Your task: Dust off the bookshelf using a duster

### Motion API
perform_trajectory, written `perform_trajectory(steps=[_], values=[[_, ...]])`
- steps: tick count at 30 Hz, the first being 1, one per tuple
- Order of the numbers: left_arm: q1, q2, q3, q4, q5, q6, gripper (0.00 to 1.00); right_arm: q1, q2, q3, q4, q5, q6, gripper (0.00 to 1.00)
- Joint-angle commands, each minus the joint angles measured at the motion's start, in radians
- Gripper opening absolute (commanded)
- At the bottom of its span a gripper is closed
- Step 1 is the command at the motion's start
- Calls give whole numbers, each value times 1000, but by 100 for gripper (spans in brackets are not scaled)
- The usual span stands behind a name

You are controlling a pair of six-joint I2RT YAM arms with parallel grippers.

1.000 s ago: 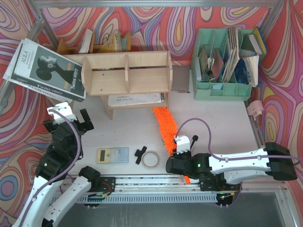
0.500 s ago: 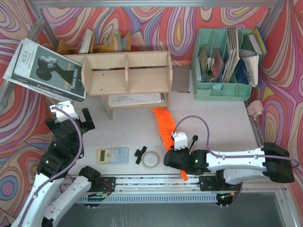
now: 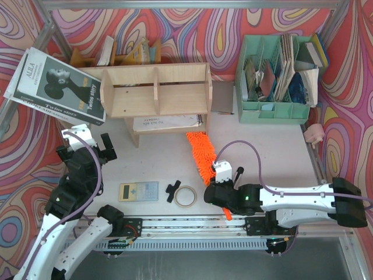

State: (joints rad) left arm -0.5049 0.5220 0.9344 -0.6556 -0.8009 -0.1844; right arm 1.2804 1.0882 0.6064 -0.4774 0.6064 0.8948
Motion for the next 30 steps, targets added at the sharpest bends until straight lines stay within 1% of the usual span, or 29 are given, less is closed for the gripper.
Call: perform_trajectory(steps=[1, 5, 12, 17, 21, 27, 30], values=[[4, 1, 9, 3, -9, -4, 99, -27, 41, 9, -18, 67, 59, 0], [4, 16, 13, -6, -12, -2, 98, -44, 64, -12, 32, 12, 35, 0], [3, 19, 13, 1, -11, 2, 98, -61, 85, -5, 63, -7, -21, 0], [4, 23, 16, -8, -9, -2, 98, -61, 64, 1, 120, -15, -93, 0], [3, 17, 12, -3, -8, 0, 98, -62, 44, 38, 89, 15, -110, 0], [4, 12, 13, -6, -20, -2, 98, -62, -38, 56, 10, 80, -68, 0], [3, 12, 14, -7, -18, -1, 99, -63, -48, 59, -13, 84, -51, 0]])
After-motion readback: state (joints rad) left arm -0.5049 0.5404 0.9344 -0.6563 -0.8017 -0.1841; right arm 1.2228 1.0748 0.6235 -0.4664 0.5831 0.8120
